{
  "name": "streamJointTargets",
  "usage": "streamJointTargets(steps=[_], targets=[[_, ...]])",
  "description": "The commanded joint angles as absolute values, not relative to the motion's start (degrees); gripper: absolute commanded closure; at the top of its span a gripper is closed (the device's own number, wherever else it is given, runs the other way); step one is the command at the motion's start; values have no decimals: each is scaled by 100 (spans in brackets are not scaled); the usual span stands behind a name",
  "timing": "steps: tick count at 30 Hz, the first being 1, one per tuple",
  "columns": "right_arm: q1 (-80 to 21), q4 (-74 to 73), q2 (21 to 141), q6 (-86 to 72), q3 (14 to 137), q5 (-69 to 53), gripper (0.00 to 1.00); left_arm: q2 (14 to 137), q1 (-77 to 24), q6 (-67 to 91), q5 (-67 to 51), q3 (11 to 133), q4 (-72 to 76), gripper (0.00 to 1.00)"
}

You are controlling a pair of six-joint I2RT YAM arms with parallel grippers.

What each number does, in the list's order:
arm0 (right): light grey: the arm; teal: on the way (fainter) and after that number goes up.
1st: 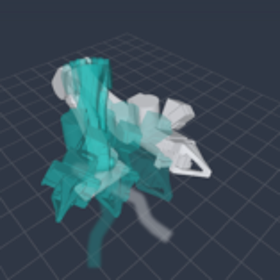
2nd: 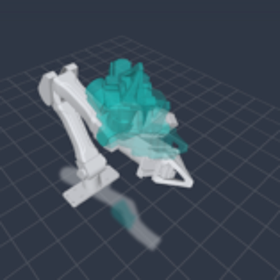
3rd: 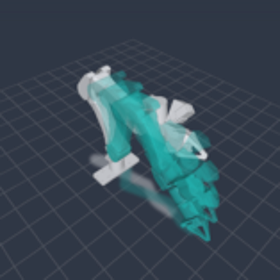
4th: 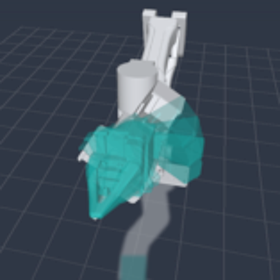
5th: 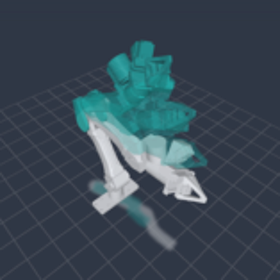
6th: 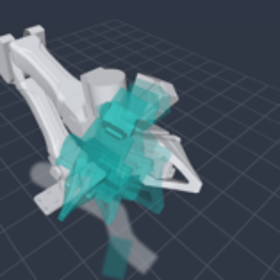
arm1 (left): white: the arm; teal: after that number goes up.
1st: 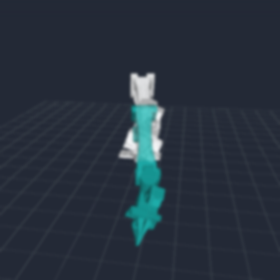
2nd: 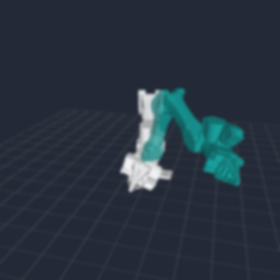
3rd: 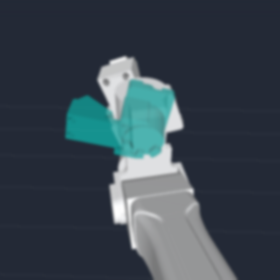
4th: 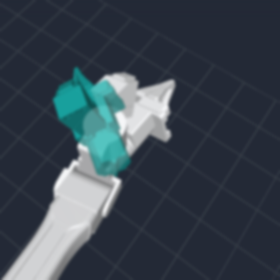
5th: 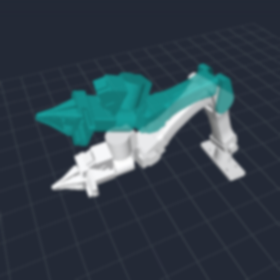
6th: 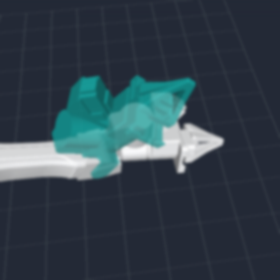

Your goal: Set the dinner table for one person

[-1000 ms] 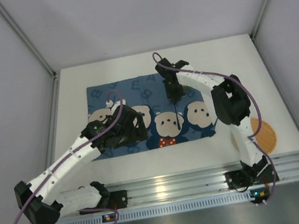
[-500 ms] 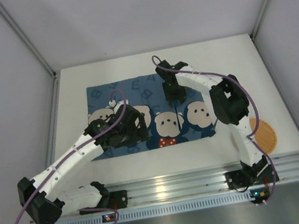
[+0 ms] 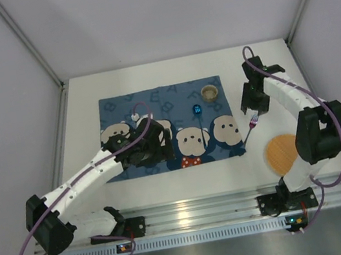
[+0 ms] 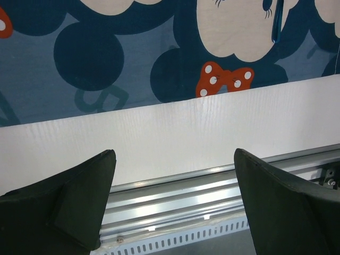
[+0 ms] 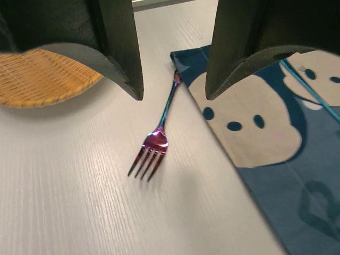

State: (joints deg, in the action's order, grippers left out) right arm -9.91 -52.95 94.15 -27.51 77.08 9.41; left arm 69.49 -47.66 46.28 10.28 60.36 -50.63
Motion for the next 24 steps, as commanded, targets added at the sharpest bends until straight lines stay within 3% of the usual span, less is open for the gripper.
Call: streamJointTargets(steps=[1,11,21,24], targets=[[-889,-5238,9510,-2882,7234,704,50,7163,-4737,4421,826,6169,-4658,2],[-844,-4747,9852,-3014,6513,396,55,7374,-4746,4298,765,6495,-4878,2],[-809,-4105,10151,-2988,6232,615,71,7084,-4746,4351,800,6240,-5062,2],[-756,-4052,10195,-2953,6205,677,82,7084,-4746,4350,791,6223,-5054,2]])
